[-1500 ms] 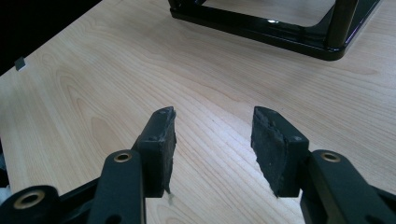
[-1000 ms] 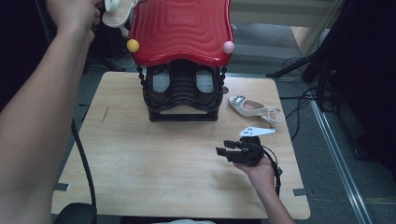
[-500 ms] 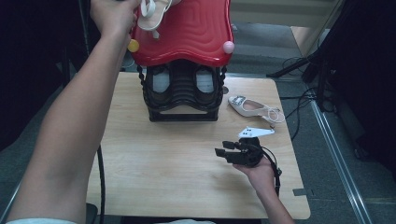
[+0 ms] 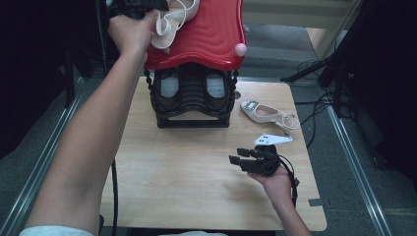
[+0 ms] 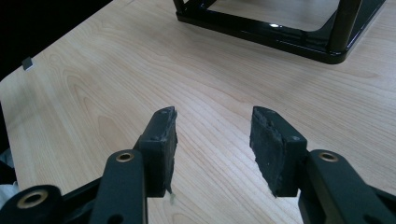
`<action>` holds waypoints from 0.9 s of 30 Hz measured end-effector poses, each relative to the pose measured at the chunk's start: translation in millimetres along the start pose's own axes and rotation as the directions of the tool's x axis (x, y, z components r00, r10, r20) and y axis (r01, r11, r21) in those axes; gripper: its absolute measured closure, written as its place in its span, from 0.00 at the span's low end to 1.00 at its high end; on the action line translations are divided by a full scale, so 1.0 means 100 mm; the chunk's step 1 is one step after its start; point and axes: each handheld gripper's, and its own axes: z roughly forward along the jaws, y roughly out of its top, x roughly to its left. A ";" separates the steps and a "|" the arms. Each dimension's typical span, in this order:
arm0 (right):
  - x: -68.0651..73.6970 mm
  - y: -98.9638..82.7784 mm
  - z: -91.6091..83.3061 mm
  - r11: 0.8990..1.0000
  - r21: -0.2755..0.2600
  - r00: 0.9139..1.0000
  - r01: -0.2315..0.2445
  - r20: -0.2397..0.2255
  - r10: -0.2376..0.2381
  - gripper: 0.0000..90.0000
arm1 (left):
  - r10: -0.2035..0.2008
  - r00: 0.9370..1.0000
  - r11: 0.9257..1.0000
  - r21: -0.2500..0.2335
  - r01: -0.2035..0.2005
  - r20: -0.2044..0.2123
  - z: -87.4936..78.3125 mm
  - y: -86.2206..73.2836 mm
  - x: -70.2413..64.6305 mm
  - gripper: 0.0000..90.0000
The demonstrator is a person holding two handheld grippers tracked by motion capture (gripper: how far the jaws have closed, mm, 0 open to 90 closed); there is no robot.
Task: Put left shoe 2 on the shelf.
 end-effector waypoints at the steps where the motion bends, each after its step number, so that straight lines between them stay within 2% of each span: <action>1: 0.00 0.00 0.00 1.000 -0.004 1.000 -0.003 0.000 0.003 0.58 | 0.014 1.000 1.000 0.002 -0.014 0.000 -0.01 -0.01 -0.01 0.87; 5: 0.00 0.00 -0.01 1.000 -0.003 1.000 -0.004 0.003 0.004 0.58 | 0.018 0.999 1.000 0.012 -0.019 0.029 -0.03 -0.04 0.00 0.81; 10: -0.01 0.00 -0.01 1.000 -0.003 1.000 -0.003 0.005 0.003 0.58 | 0.055 0.998 0.997 0.045 -0.057 0.043 -0.06 -0.06 0.00 0.75; 13: -0.01 0.00 -0.01 1.000 -0.002 1.000 -0.003 0.006 0.003 0.58 | 0.053 0.997 0.997 0.059 -0.056 0.053 -0.08 -0.08 0.01 0.69; 21: -0.01 0.00 -0.01 1.000 -0.003 1.000 -0.007 0.011 0.007 0.58 | 0.056 0.994 0.995 0.075 -0.063 0.095 -0.19 -0.08 0.02 0.63; 24: -0.01 0.00 -0.01 1.000 -0.004 1.000 -0.003 0.010 0.003 0.58 | 0.076 0.993 0.994 0.073 -0.082 0.086 -0.24 -0.08 0.03 0.63; 27: -0.01 0.00 -0.01 1.000 -0.002 1.000 -0.006 0.011 0.006 0.58 | 0.074 0.992 0.994 0.076 -0.081 0.101 -0.30 -0.07 0.05 0.62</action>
